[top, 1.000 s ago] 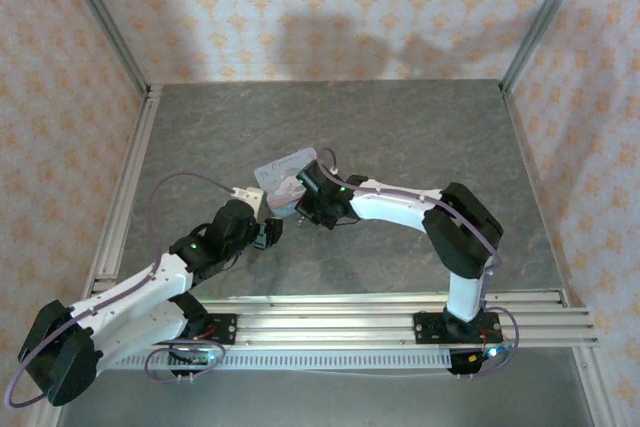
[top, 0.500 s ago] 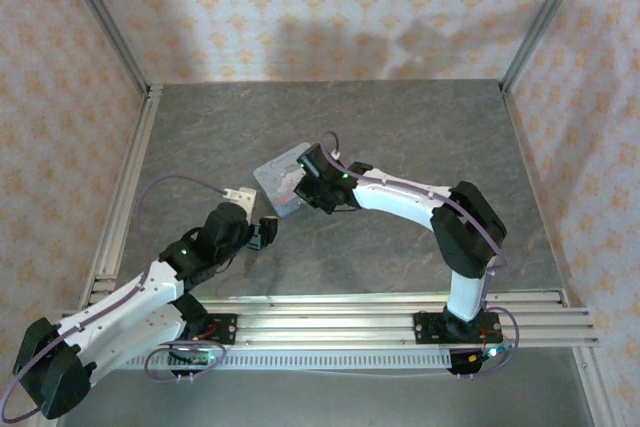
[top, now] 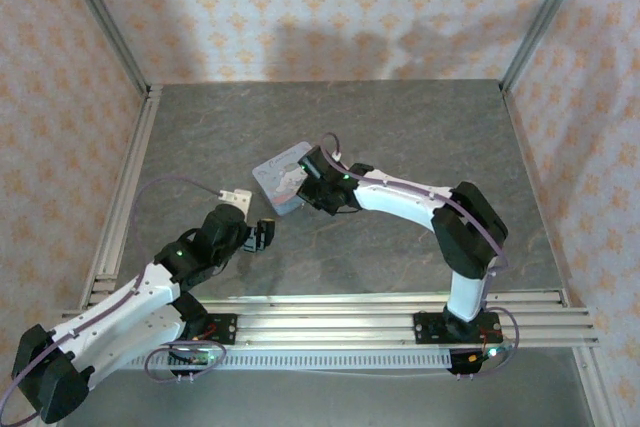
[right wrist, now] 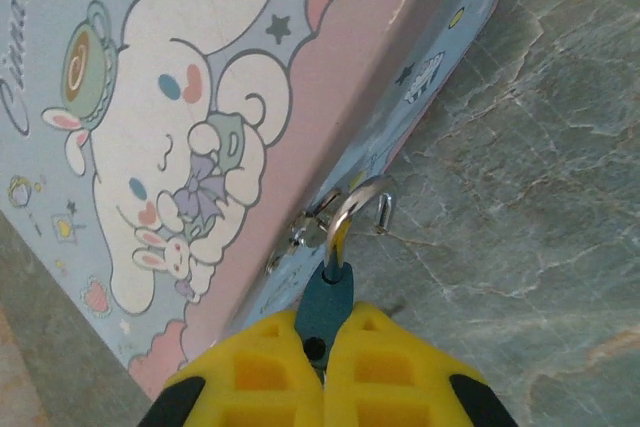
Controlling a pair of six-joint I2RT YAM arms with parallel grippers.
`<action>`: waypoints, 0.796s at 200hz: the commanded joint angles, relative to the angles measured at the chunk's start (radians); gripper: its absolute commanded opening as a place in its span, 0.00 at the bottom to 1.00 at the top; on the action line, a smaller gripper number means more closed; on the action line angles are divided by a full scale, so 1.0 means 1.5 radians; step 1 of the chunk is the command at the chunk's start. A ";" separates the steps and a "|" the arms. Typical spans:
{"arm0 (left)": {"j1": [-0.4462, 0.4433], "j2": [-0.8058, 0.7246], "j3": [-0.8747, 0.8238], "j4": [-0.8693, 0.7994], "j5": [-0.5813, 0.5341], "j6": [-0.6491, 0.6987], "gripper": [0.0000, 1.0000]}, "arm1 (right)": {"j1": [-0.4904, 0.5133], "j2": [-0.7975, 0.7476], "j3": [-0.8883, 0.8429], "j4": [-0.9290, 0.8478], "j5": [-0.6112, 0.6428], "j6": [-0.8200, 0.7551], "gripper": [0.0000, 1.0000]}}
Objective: Unlock the padlock with the key
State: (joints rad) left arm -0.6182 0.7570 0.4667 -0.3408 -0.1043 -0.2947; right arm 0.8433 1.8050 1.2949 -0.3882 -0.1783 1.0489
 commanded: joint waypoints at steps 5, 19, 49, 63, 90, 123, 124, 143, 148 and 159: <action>0.013 0.000 0.066 -0.066 -0.065 -0.004 1.00 | -0.004 -0.072 -0.006 -0.049 0.030 -0.067 0.00; 0.017 0.012 0.097 -0.090 -0.069 0.003 1.00 | -0.006 -0.103 -0.023 -0.073 0.033 -0.093 0.00; 0.024 0.045 0.158 -0.129 -0.065 0.012 1.00 | -0.040 -0.168 -0.057 -0.144 0.005 -0.195 0.00; 0.028 0.065 0.180 -0.136 -0.053 0.004 1.00 | -0.064 -0.182 -0.048 -0.224 0.004 -0.269 0.00; 0.031 0.115 0.210 -0.135 -0.033 -0.025 1.00 | -0.120 -0.197 -0.047 -0.335 0.010 -0.374 0.00; 0.031 0.189 0.234 -0.136 0.007 -0.052 1.00 | -0.191 -0.220 -0.103 -0.305 -0.062 -0.422 0.00; 0.031 0.191 0.235 -0.136 0.009 -0.053 1.00 | -0.193 -0.219 -0.103 -0.304 -0.063 -0.422 0.00; 0.030 0.232 0.246 -0.131 0.057 -0.064 1.00 | -0.216 -0.201 -0.110 -0.295 -0.083 -0.433 0.00; 0.030 0.242 0.249 -0.128 0.067 -0.070 1.00 | -0.219 -0.192 -0.107 -0.295 -0.083 -0.438 0.00; 0.028 0.263 0.251 -0.119 0.086 -0.080 1.00 | -0.225 -0.172 -0.100 -0.295 -0.077 -0.451 0.00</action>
State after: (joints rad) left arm -0.5797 1.1057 0.8055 -0.5098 -0.0635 -0.3618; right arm 0.5194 1.5101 1.1347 -0.8127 -0.2684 0.4496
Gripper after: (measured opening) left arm 0.991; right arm 0.057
